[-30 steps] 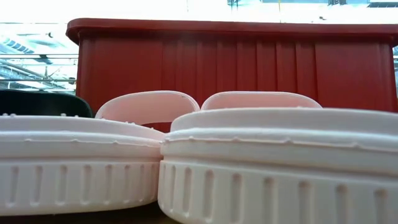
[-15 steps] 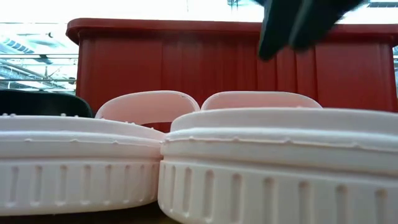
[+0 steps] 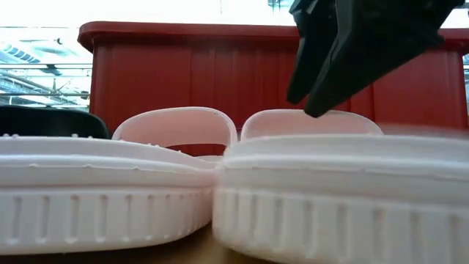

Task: Pick and place slides into bin
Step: Put the pink slide into the red container

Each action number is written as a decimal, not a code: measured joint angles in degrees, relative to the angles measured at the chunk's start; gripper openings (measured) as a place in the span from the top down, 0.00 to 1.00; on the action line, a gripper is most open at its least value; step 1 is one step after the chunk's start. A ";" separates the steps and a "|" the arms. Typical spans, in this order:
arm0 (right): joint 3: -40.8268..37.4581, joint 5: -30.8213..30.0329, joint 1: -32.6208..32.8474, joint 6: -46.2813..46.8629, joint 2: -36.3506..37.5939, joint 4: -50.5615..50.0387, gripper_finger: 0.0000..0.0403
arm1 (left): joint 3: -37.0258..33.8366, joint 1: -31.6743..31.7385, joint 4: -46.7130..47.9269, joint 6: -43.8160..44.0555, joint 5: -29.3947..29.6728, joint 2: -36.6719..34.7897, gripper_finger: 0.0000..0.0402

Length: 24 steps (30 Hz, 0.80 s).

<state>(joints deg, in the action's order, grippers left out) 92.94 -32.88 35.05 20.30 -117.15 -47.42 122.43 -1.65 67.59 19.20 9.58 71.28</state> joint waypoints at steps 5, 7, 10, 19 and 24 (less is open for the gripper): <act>-0.54 1.50 -0.64 0.61 -0.01 0.92 0.48 | 0.00 0.02 -0.04 0.00 0.00 -0.02 0.40; -0.54 2.52 -0.59 0.16 0.01 2.55 0.48 | 0.00 0.00 -0.05 0.02 0.00 -0.02 0.40; -0.54 2.65 -0.17 0.08 0.01 3.44 0.48 | 0.00 0.00 -0.05 0.02 0.00 -0.02 0.40; -4.78 1.29 -0.94 2.77 0.01 4.23 0.48 | 0.00 0.00 -0.07 -0.02 0.00 -0.02 0.40; -6.98 0.51 -1.15 6.39 0.05 4.34 0.48 | 0.00 0.01 -0.07 0.02 0.00 -0.02 0.40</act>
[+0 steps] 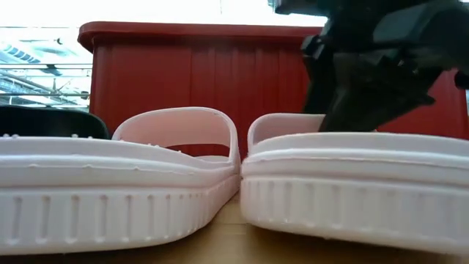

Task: Pick and place slides into bin
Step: Put the pink slide into the red container

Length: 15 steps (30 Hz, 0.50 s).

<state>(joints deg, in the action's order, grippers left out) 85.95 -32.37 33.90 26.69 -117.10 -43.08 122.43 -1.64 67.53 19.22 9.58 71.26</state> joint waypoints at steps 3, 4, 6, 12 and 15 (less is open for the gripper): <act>-0.31 -2.48 -0.16 3.05 -0.04 -1.12 0.48 | 0.00 -0.01 0.02 0.04 0.00 0.00 0.40; -0.31 -3.46 -0.21 3.94 -0.04 -1.37 0.48 | 0.00 -0.01 0.00 0.26 0.00 0.00 0.40; -0.31 -4.19 -0.47 4.82 -0.04 -1.59 0.49 | 0.00 -0.01 0.00 0.37 0.00 0.00 0.40; -0.31 -2.67 -1.60 7.38 -0.04 -1.57 0.64 | 0.00 -0.01 -0.02 0.37 0.00 0.00 0.40; -0.31 -2.06 -1.78 8.75 -0.04 -1.33 0.76 | 0.00 0.00 -0.02 0.36 0.00 0.00 0.40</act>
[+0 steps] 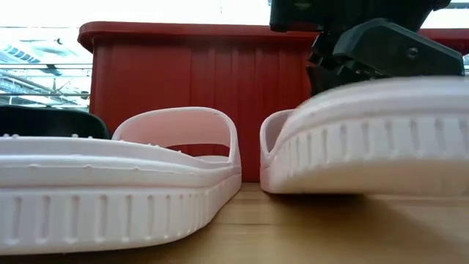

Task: Pick and place slides into bin
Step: Put the pink slide into the red container

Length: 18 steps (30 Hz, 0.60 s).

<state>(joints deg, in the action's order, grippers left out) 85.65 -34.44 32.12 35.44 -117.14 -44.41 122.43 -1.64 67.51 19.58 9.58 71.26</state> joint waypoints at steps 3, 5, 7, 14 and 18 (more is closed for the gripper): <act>0.00 0.47 0.00 0.54 0.00 0.74 0.90 | 0.00 0.00 0.00 -0.34 0.00 0.00 0.40; 0.00 1.77 -0.15 0.46 0.00 1.55 0.97 | 0.00 0.00 0.00 -0.55 0.00 0.00 0.40; 0.00 2.68 -0.18 0.77 0.02 2.37 0.98 | 0.00 0.01 0.00 -0.61 0.00 0.00 0.40; 0.00 4.58 -0.20 2.82 0.02 2.89 0.99 | 0.00 0.00 0.02 -1.52 0.00 0.00 0.40; 0.00 6.21 -0.21 2.90 0.02 3.48 0.98 | 0.00 0.01 0.04 -1.59 0.02 0.00 0.40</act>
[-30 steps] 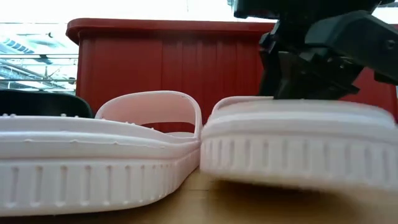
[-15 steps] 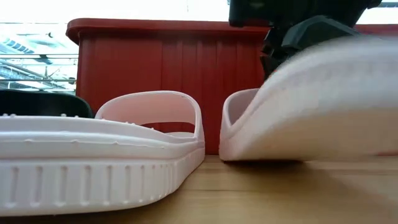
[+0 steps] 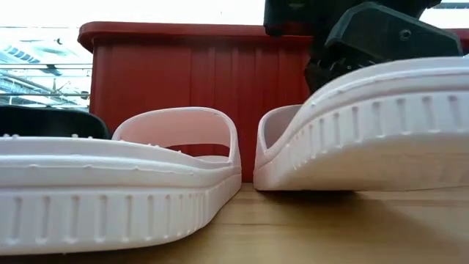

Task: Pick and place slides into bin
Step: Put the pink slide into the red container

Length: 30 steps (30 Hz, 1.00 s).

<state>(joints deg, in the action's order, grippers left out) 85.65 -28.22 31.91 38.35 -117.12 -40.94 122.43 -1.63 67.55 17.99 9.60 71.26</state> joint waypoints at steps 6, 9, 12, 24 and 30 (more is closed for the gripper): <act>0.00 3.03 -0.08 -0.28 1.18 0.40 0.99 | 0.00 -0.01 0.06 -0.02 -0.02 0.00 0.40; 0.00 3.27 -0.08 -0.44 2.40 0.40 0.99 | 0.00 0.01 0.64 0.05 -0.02 -0.02 0.40; 0.00 3.90 -0.08 -1.62 3.95 0.07 0.99 | 0.00 0.01 1.27 0.13 -0.02 -0.02 0.40; 0.00 10.85 -0.25 -6.21 11.58 -1.61 0.99 | 0.00 -0.02 3.04 0.17 -0.02 -0.02 0.40; 0.00 19.88 -1.42 -5.62 15.64 3.13 0.99 | 0.00 0.00 2.94 -0.36 0.00 -0.02 0.40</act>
<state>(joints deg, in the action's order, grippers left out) 85.65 -8.35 30.49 32.72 -101.48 -37.80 122.43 -1.64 70.49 17.63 9.60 71.24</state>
